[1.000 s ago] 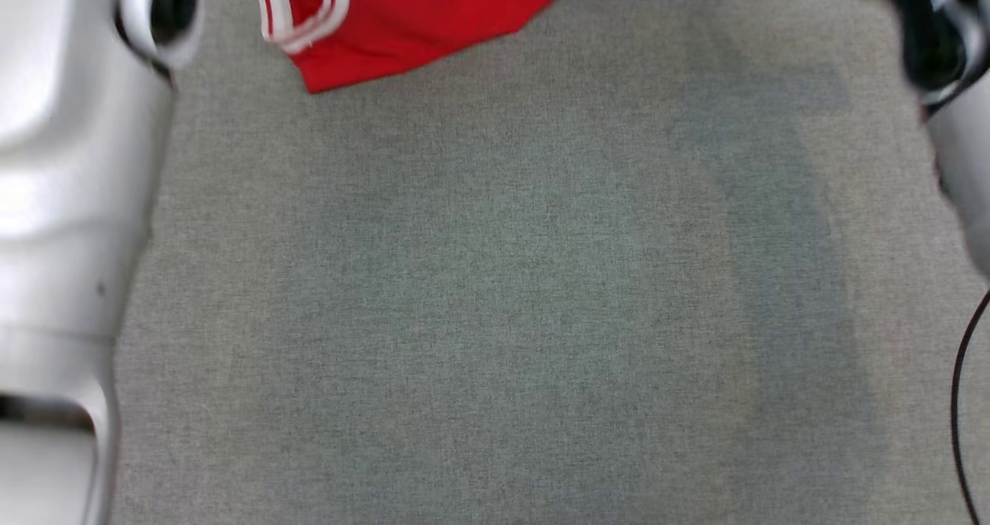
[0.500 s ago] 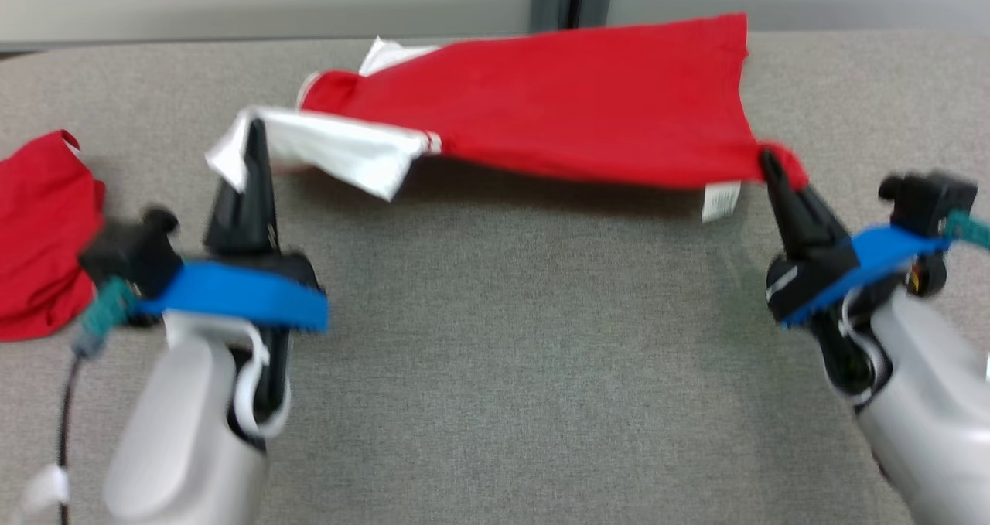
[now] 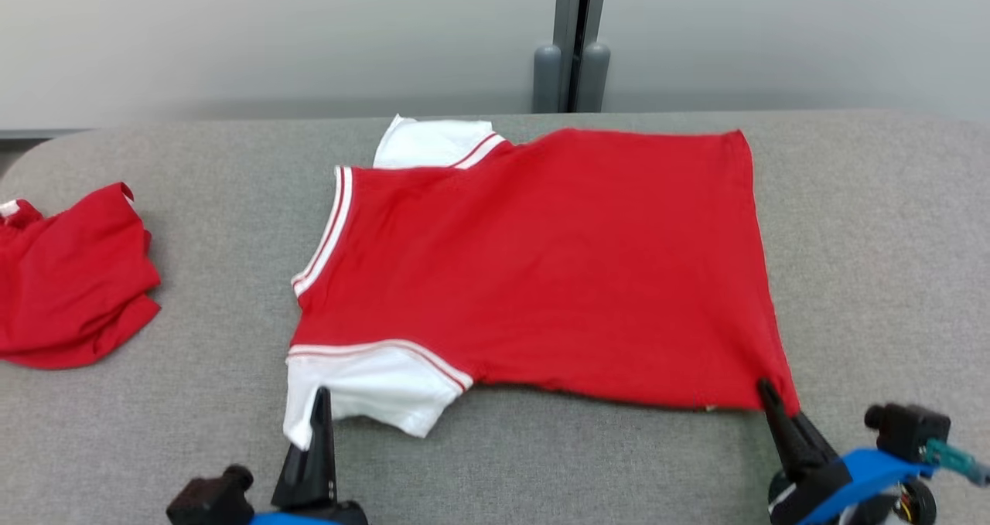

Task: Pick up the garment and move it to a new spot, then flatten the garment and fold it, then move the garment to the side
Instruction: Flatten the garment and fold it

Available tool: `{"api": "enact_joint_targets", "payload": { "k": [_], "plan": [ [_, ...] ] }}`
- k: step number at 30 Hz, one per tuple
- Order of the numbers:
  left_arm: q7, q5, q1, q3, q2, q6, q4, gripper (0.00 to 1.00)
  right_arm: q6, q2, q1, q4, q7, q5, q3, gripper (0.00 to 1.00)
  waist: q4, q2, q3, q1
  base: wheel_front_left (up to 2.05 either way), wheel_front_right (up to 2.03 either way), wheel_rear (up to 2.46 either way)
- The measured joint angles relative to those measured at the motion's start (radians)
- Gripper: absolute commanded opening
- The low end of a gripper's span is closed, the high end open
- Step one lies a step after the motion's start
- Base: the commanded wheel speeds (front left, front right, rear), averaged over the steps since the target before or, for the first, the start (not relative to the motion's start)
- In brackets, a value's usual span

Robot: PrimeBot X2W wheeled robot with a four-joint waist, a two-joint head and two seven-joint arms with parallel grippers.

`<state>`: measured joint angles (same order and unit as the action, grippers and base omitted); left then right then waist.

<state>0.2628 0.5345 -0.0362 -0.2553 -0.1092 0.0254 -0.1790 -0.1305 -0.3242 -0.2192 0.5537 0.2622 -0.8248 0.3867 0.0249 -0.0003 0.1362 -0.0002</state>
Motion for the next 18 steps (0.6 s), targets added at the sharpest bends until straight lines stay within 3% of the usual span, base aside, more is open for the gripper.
{"api": "enact_joint_targets", "payload": {
  "k": [9, 18],
  "plan": [
    [-0.026, 0.001, -0.164, -0.034, -0.006, -0.025, 0.083, 0.0, 0.0, 0.003, 0.21, -0.088, -0.026, 0.074, -0.086, 0.0, 0.012, 0.0, -0.081, 0.0001, 0.0, 0.0, 0.0],
    [-0.056, 0.001, -0.222, -0.055, -0.024, -0.03, 0.102, 0.0, 0.0, 0.04, 0.331, -0.205, -0.151, 0.161, -0.195, 0.0, 0.013, 0.0002, -0.111, 0.0001, 0.0, 0.0, 0.0]
  ]
}}
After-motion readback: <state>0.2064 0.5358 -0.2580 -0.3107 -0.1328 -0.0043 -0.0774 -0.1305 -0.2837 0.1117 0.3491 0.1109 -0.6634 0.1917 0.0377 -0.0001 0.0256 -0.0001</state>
